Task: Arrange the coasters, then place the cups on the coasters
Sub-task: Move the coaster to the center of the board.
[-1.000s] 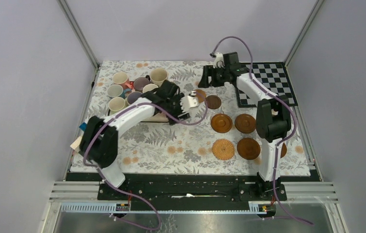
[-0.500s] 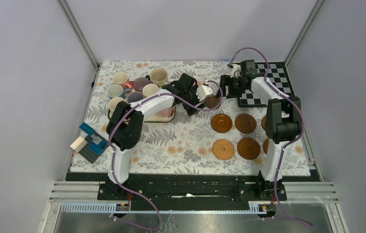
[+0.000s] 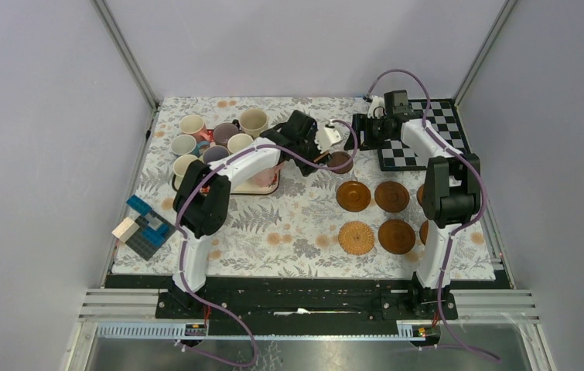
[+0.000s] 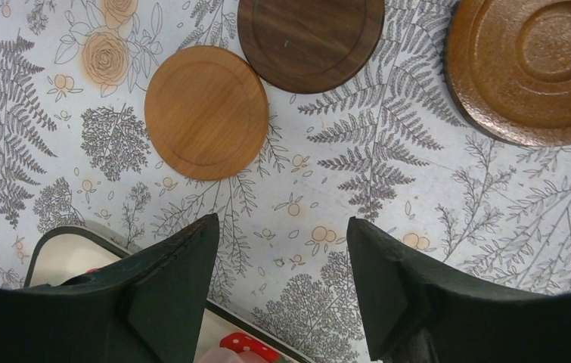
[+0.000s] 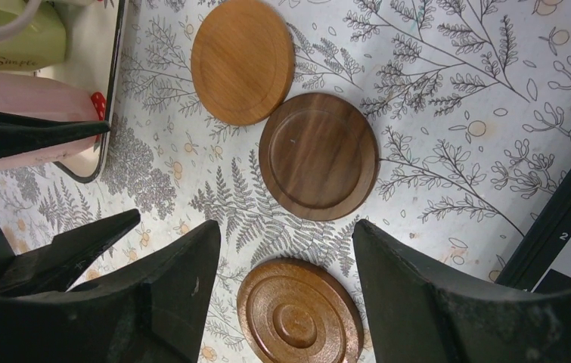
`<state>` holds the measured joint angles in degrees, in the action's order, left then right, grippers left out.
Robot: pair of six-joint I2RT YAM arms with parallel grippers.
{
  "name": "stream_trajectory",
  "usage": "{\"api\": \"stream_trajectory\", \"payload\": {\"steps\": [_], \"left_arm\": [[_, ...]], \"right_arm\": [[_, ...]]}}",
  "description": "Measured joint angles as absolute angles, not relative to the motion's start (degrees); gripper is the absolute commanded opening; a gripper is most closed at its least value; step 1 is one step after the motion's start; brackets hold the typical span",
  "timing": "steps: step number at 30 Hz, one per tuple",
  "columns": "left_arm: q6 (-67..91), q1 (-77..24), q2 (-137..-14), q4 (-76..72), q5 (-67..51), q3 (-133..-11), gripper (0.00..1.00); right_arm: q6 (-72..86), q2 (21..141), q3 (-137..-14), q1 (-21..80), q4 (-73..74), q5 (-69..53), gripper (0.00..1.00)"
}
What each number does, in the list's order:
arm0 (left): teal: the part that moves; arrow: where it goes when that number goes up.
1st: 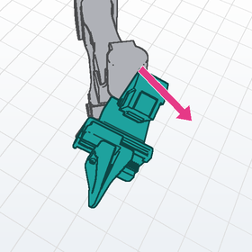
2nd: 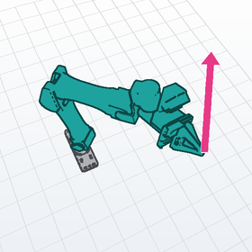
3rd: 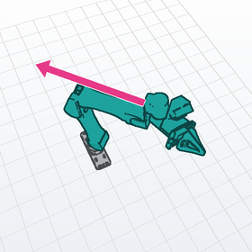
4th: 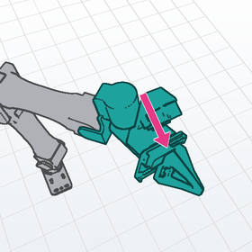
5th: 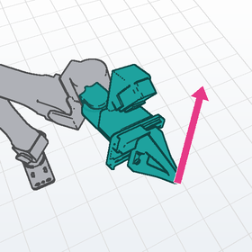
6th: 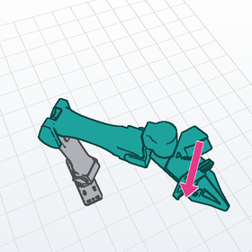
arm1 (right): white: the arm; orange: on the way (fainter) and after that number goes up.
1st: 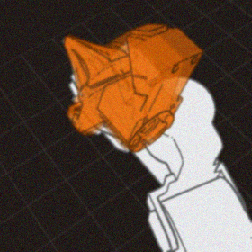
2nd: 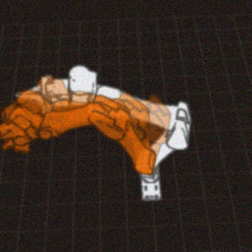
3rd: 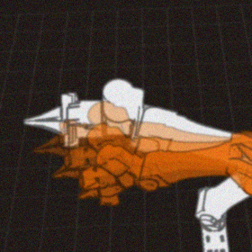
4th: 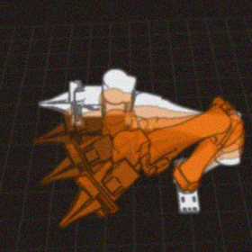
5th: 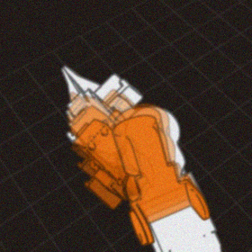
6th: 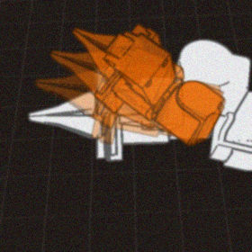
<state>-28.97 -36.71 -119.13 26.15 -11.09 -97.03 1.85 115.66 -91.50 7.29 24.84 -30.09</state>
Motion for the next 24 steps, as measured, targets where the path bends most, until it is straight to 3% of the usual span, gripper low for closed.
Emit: {"api": "stream_trajectory", "payload": {"steps": [20, 24], "left_arm": [[-29.1, -34.4, -132.8, 19.7, -12.4, -104.5, 0.68], [-29.9, -34.1, -132.9, 18.2, -13.4, -103.6, 0.62]], "right_arm": [[2.5, 117.4, -92.5, 7.3, 25.1, -29.6, 0.70], [2.2, 117.4, -92.5, 7.3, 25.4, -29.6, 0.70]]}}
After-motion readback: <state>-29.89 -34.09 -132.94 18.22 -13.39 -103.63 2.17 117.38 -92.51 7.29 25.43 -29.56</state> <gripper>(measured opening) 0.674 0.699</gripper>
